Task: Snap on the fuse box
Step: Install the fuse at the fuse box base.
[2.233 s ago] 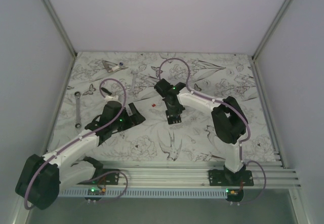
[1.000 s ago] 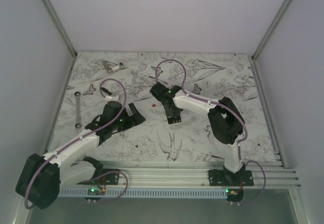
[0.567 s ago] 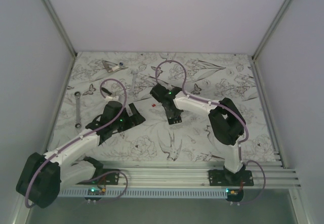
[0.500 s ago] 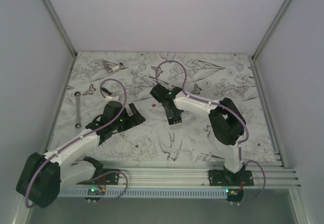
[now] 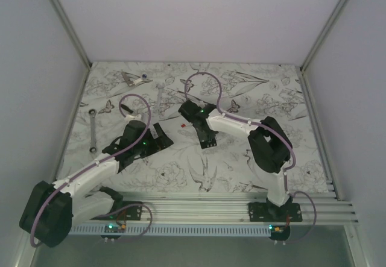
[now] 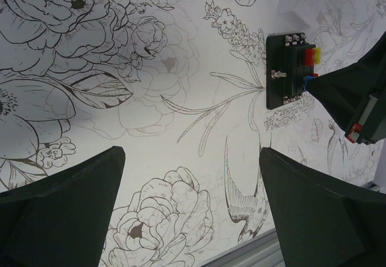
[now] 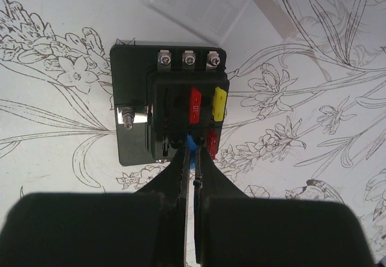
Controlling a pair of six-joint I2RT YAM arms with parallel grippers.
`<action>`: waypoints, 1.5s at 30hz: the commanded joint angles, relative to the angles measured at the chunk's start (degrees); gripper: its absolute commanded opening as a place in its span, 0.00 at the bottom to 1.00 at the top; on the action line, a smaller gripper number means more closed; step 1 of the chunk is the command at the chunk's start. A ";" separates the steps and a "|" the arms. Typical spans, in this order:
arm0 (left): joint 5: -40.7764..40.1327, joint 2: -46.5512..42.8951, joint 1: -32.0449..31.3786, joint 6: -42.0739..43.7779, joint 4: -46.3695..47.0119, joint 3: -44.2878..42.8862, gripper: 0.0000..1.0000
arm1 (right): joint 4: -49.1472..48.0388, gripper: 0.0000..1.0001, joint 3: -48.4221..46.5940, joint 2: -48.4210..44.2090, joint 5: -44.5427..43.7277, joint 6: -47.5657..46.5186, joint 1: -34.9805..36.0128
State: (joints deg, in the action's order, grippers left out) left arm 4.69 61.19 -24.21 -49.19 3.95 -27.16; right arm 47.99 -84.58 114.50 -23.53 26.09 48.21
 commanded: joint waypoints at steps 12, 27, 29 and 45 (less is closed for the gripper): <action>0.80 1.35 0.48 -0.82 -1.35 -1.41 1.00 | -2.77 0.00 3.70 6.70 4.40 1.54 1.16; 1.21 1.07 0.48 -1.26 -1.31 -1.18 1.00 | -3.06 0.00 3.28 4.79 7.54 -1.80 -0.65; 1.12 0.88 0.47 -1.22 -1.37 -1.06 1.00 | -2.99 0.00 1.74 6.34 8.36 -2.46 -1.29; 1.18 0.30 0.45 -1.33 -1.48 -1.06 1.00 | -4.00 0.00 11.56 2.42 13.37 -2.22 -0.45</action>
State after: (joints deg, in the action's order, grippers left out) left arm 5.08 62.30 -24.21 -50.15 3.84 -27.42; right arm 38.48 -79.09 112.25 -20.43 21.85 47.05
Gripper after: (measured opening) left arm 0.997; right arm 0.026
